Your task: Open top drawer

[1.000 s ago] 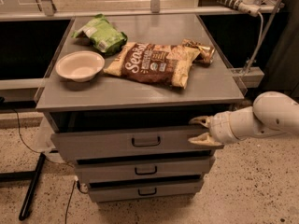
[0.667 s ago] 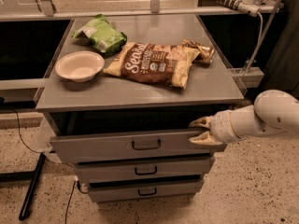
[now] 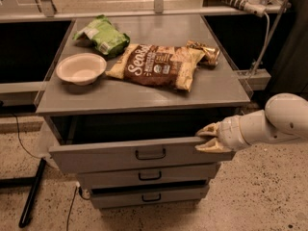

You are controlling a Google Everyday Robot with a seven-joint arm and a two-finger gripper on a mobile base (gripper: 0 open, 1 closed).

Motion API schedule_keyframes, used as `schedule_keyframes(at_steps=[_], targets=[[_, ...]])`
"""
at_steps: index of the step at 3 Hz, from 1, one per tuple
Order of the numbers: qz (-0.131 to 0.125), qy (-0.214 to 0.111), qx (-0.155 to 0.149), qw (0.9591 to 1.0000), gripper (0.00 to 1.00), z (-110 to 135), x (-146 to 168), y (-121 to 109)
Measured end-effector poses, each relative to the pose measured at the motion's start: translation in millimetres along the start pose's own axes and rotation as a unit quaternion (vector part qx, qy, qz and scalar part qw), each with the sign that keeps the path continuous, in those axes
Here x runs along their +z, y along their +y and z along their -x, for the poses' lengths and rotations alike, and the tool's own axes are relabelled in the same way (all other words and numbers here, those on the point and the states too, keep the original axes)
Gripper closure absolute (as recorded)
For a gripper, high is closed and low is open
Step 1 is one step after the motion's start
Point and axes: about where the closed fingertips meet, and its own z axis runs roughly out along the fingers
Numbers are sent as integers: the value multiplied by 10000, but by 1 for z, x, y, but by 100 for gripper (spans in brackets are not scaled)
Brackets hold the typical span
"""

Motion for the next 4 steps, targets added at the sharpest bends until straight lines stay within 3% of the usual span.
schedule_keyframes(at_steps=[1, 4], targets=[[1, 0, 0, 10000, 81, 0, 0, 0], [44, -25, 195, 9998, 12, -14, 1, 7]])
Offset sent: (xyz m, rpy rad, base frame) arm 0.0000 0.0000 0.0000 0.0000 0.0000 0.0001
